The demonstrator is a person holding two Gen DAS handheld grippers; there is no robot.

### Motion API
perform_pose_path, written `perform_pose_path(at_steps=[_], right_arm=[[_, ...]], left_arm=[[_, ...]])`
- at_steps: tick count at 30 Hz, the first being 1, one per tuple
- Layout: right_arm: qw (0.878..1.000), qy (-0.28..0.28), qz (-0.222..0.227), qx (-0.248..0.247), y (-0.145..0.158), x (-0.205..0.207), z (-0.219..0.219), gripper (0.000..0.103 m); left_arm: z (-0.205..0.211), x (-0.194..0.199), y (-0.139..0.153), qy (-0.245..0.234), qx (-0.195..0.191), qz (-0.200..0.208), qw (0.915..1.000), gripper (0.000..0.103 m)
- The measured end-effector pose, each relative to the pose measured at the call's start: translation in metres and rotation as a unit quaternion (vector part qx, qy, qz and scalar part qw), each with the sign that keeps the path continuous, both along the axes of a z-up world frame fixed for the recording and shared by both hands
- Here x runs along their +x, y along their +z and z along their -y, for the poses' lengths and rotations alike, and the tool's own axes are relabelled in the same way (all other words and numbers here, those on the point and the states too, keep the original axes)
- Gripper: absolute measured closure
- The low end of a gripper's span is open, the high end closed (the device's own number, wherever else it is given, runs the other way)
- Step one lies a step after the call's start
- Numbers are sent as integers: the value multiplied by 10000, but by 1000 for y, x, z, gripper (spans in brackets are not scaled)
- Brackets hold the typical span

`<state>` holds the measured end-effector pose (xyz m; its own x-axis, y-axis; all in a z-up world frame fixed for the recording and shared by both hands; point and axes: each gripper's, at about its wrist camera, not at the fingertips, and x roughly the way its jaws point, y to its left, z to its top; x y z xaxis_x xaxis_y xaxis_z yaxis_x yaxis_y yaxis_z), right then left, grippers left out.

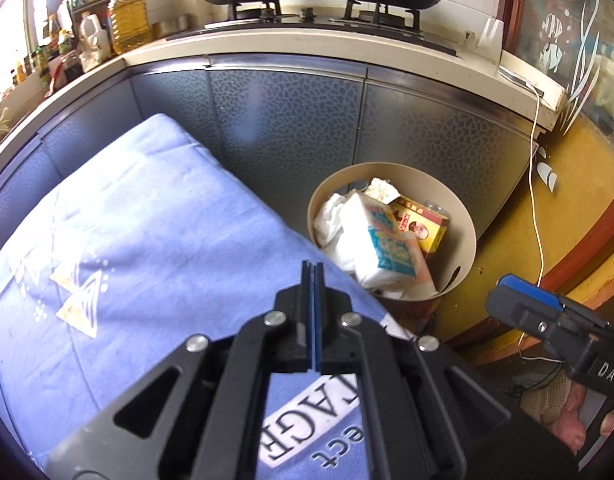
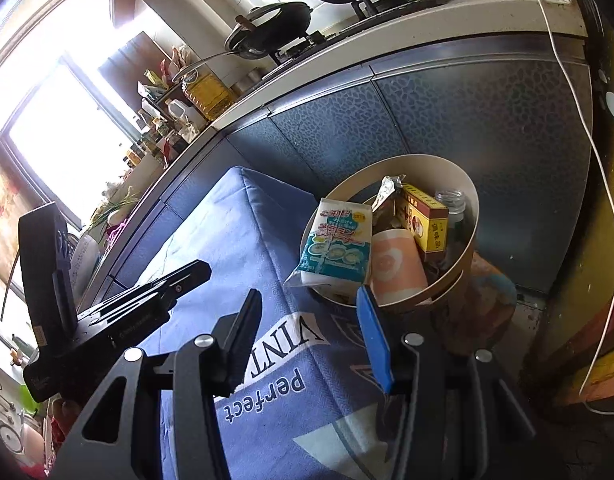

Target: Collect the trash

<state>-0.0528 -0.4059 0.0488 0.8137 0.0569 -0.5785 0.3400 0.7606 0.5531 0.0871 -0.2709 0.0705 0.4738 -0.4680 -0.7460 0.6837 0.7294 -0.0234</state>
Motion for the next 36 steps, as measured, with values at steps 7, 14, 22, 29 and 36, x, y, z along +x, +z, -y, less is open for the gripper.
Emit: perform_pose_path(at_steps=[7, 14, 22, 29, 36], right_arm=[[9996, -106, -188, -184, 3, 7, -14, 54], [9993, -48, -154, -351, 12, 16, -41, 44], [9980, -101, -258, -576, 23, 20, -75, 33], [9943, -450, -397, -883, 31, 20, -96, 25], [9928, -644, -325, -954, 35, 15, -97, 21]], left_arm=[[-35, -2, 1, 312, -140, 54, 9994, 103], [-70, -2, 2, 602, -266, 78, 9978, 103], [-103, -14, 17, 936, -495, 647, 9923, 32], [-125, -25, 33, 1206, -527, 1050, 9857, 8], [-136, -35, 45, 1333, -504, 1250, 9819, 6]])
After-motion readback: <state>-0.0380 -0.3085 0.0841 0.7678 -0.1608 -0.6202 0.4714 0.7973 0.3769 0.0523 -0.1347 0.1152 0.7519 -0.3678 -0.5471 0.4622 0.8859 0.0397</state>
